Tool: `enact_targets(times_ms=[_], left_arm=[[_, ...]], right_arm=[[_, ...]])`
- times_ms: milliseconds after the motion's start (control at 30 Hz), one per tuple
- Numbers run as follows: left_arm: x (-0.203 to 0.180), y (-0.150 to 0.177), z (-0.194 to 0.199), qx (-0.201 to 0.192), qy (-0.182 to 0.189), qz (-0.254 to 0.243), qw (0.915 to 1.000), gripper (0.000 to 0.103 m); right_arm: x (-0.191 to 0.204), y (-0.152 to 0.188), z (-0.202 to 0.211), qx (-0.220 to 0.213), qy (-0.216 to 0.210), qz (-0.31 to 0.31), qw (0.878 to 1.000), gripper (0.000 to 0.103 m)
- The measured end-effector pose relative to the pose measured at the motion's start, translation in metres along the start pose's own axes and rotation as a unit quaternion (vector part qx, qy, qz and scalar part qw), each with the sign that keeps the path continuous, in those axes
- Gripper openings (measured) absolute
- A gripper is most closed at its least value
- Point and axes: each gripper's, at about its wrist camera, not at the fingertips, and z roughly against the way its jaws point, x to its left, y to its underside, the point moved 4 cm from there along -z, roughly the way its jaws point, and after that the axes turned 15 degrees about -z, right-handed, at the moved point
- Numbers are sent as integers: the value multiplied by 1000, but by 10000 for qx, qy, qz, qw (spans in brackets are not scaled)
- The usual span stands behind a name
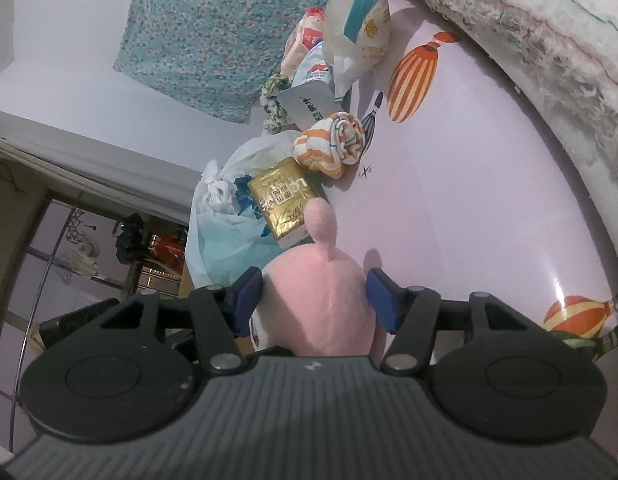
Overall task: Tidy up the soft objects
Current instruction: 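Close the left gripper on the plush toy and lift it, then carry the pink-and-white plush toy with the left gripper and lower it into the box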
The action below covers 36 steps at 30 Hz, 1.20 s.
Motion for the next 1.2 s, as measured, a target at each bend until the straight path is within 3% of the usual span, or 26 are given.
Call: enact_targets(times_ms=[367, 533, 700, 933, 1200], left_arm=[[-4, 5, 5, 121, -51, 4, 9999, 89], [-12, 3, 33, -134, -117, -10, 9998, 88], [-18, 1, 85, -613, -391, 8, 9974, 88], [-5, 8, 176, -1337, -1114, 236, 9845, 88], [54, 28, 254, -1686, -1923, 878, 9627, 89]], right_arm=[[9, 8, -2, 2, 129, 72, 9999, 58], [31, 19, 7, -18, 87, 293, 9995, 58], [77, 33, 15, -5, -72, 787, 9969, 58], [169, 66, -3, 317, -455, 1819, 9818, 58], [264, 99, -85, 1250, -763, 2630, 9536, 58]])
